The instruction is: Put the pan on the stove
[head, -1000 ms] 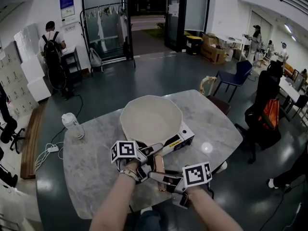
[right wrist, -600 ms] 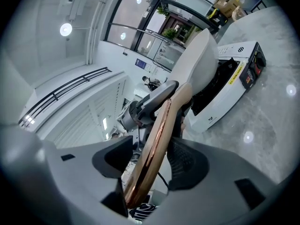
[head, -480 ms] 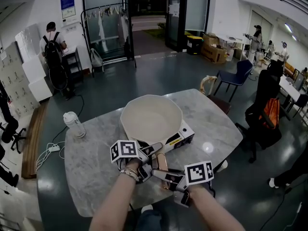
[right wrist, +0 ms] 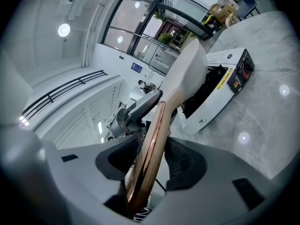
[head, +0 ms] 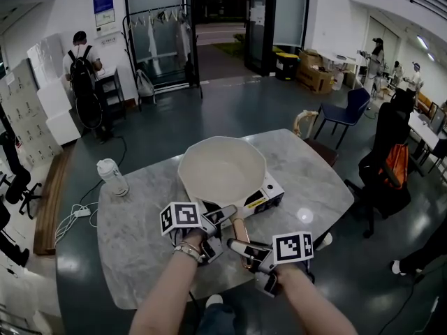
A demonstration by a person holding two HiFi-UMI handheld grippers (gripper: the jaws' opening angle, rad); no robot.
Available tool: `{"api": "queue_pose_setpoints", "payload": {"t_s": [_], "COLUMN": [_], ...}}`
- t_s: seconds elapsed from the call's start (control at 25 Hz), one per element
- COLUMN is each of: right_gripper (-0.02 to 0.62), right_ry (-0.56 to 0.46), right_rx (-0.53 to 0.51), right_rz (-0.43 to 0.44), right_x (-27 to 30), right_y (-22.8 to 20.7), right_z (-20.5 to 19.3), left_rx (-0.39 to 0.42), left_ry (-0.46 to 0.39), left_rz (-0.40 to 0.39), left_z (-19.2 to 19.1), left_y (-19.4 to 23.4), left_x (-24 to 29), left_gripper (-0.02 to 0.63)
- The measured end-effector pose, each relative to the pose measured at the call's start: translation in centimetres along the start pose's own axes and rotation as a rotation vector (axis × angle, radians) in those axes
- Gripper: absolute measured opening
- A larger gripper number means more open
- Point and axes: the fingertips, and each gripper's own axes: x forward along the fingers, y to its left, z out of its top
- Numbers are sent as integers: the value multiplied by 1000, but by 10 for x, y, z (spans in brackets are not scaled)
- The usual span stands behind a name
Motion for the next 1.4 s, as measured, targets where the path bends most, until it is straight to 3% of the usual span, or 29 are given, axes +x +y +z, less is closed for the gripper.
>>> {"api": "queue_pose_setpoints", "payload": {"t_s": [0.16, 0.44, 0.6, 0.84, 1.2, 1.4], "right_gripper": [263, 319, 327, 327, 327, 325], "right_ry": [-34, -93, -133, -142, -117, -144], "right_rx": [43, 88, 107, 100, 41, 5], "right_rz": [75, 1, -23, -13, -17, -40], "right_x": [-4, -23, -36, -49, -60, -72], "right_y": [4, -10, -17, -12, 10, 14], "right_z": [9, 22, 29, 23, 13, 9], "left_rx": [-4, -59, -49, -122, -87, 21], "left_ry": [-4, -55, -69, -159, -200, -233], "left_rz": [-5, -55, -52, -52, -25, 37], "left_z": [-3, -4, -8, -13, -28, -38], "left_y": [-3, -12, -16, -13, -30, -39], "left_x": [-3, -11, -18, -39, -67, -84], "left_gripper": [286, 313, 319, 318, 318, 316]}}
